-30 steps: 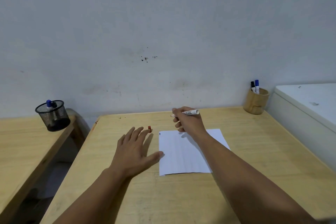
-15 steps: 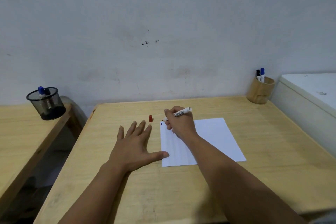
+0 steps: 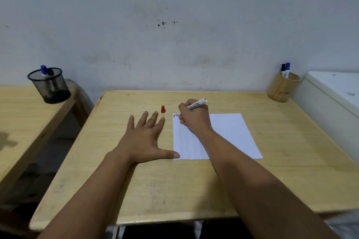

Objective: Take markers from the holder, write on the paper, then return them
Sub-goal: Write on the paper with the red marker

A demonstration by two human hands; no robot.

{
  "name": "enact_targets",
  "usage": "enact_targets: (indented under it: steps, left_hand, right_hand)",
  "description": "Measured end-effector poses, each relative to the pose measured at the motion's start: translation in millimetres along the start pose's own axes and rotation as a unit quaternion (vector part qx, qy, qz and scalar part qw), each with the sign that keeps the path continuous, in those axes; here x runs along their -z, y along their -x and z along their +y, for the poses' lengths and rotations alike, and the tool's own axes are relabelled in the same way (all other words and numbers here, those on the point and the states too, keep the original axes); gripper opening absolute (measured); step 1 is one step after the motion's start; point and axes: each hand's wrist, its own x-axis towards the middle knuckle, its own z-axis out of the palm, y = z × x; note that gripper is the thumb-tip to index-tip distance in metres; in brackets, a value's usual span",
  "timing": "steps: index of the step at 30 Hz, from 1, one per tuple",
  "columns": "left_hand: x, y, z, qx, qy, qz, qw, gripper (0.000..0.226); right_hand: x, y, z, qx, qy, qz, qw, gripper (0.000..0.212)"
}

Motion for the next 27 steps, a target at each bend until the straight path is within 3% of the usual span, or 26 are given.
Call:
enact_targets:
  steps: [13,24,27]
  left_hand:
    - [-2.2,-2.0,-0.4,0.000,0.006,0.010,1.000,0.140]
    - [0.0,-0.4,0.8,-0.004,0.012,0.013,1.000,0.140]
    - [1.3,0.8,2.7,0.013,0.081,0.048,0.995,0.116]
  right_hand:
    - [-1.5,-3.8,2.2,0.013,0.035,-0.004,0.999,0.027]
    - [0.2,-5.6,1.8,-0.002,-0.027,0.008,1.000,0.026]
    - [0.6,-9.3,-1.9,-0.026,-0.076,0.016,0.997,0.032]
